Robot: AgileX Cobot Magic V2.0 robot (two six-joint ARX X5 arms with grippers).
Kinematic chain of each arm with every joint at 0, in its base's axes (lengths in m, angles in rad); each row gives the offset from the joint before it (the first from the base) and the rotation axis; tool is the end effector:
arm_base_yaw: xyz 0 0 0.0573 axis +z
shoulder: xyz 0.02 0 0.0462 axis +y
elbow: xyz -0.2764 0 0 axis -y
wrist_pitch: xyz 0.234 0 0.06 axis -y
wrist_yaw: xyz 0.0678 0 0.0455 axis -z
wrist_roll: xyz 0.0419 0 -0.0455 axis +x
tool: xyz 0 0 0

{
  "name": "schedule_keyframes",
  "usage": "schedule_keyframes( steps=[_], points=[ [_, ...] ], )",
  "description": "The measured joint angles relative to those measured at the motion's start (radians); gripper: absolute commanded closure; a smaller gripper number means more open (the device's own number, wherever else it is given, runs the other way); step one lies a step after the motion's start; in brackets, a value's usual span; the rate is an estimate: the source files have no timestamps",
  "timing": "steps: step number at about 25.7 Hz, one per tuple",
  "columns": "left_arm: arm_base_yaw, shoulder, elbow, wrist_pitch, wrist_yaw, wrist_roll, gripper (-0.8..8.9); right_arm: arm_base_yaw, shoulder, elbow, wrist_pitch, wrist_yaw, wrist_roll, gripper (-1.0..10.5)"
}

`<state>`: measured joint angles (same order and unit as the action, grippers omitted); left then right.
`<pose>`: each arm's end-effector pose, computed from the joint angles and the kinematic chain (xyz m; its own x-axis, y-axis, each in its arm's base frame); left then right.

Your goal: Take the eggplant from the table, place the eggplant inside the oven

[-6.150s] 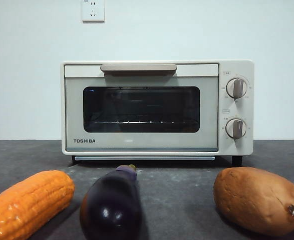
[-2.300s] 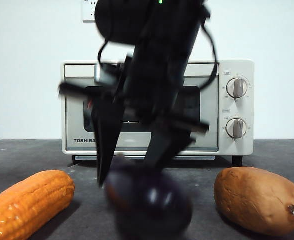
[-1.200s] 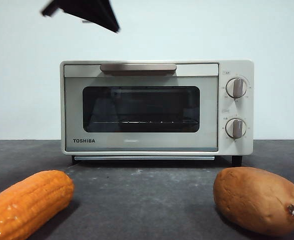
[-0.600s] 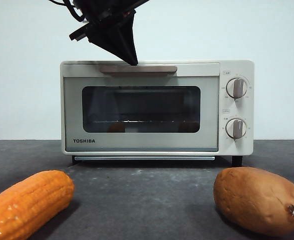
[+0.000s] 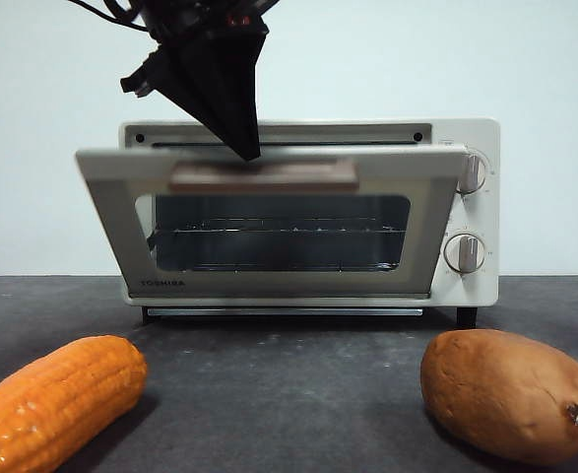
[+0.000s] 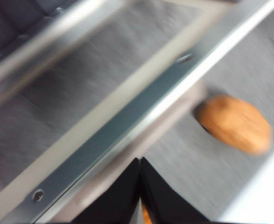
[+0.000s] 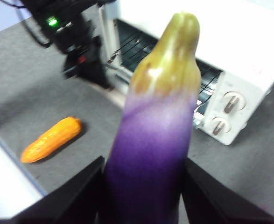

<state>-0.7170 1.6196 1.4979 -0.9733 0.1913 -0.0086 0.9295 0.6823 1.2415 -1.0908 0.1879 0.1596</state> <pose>0.2382 -0.2182 0.3139 0.2140 -0.4388 -0.8727 0.7050 0.6878 -0.1729 0.0457 0.0481 0.3976 0.6563 0.5668 -0.4980 -0.6339 0.7722 0.0435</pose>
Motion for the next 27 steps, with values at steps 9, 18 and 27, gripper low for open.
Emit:
schedule_keyframes(
  steps=[9,18,27],
  points=[
    [-0.116,-0.248,-0.03,0.051,-0.078,-0.01,8.07,0.0,0.076,0.0,0.049,0.026,-0.067,7.8],
    [-0.068,-0.449,-0.272,0.169,-0.29,-0.084,8.08,0.0,0.233,0.0,0.11,0.026,-0.177,7.8],
    [0.106,-0.663,-0.584,0.286,-0.284,-0.165,8.08,0.0,0.476,0.0,0.312,0.026,-0.351,7.8]
  ],
)
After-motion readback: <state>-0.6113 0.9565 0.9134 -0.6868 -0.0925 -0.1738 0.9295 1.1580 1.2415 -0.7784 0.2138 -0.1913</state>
